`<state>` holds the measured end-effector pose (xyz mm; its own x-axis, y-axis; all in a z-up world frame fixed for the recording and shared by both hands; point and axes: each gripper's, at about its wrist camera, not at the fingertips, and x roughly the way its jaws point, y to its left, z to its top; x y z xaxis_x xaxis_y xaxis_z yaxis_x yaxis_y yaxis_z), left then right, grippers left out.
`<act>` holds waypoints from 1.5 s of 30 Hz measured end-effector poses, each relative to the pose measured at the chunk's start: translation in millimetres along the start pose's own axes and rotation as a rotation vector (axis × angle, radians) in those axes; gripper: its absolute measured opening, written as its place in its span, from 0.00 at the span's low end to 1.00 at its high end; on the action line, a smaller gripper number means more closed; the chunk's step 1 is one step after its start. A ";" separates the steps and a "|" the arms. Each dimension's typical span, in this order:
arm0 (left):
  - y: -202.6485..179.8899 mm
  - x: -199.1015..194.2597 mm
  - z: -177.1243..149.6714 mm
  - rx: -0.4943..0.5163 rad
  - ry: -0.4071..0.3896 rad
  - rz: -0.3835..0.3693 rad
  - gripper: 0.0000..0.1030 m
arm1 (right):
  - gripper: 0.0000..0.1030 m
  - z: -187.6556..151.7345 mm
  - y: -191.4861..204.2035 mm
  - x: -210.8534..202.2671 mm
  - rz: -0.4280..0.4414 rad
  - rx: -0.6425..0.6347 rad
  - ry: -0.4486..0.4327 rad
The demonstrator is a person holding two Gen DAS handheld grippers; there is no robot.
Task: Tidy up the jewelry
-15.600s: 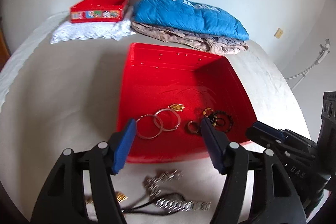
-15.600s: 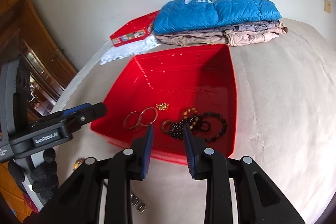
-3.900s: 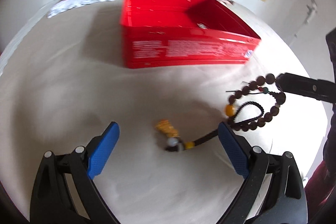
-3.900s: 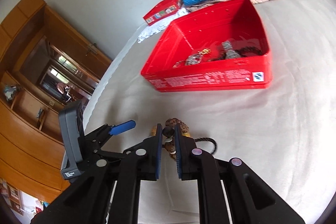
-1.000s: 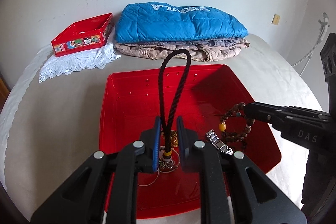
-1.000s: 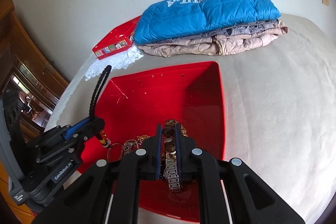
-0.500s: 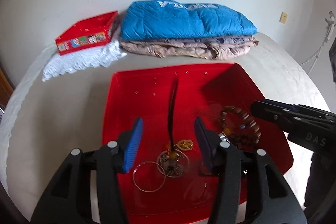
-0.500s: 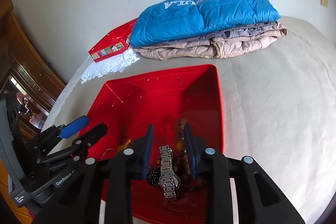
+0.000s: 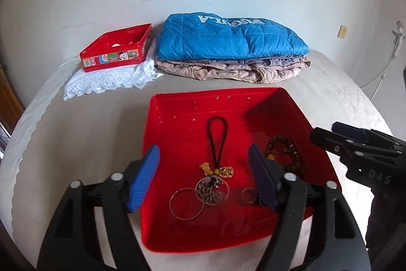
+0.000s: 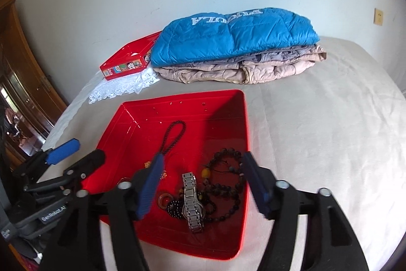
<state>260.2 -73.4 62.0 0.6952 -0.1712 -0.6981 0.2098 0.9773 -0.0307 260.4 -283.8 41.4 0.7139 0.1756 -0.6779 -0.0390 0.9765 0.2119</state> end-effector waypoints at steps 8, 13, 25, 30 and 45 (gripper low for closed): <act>19.5 -22.5 -18.6 -0.060 0.022 0.021 0.88 | 0.93 -17.1 12.3 -26.3 -0.082 -0.054 -0.019; 24.1 -42.1 -35.2 -0.043 0.004 0.063 0.93 | 0.96 -28.1 19.9 -39.6 -0.104 -0.070 -0.027; 32.6 -42.1 -55.5 -0.064 0.027 0.076 0.94 | 0.96 -56.3 21.4 -34.1 -0.062 -0.066 0.042; 36.9 -39.4 -58.2 -0.074 0.027 0.097 0.94 | 0.96 -59.4 21.5 -37.4 -0.058 -0.062 0.034; 36.5 -38.0 -59.8 -0.073 0.018 0.092 0.94 | 0.96 -60.8 21.1 -32.2 -0.059 -0.059 0.039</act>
<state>200.4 -23.8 44.6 0.6965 -0.0787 -0.7133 0.0947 0.9954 -0.0174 194.0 -261.3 24.9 0.6887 0.1212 -0.7148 -0.0393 0.9907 0.1301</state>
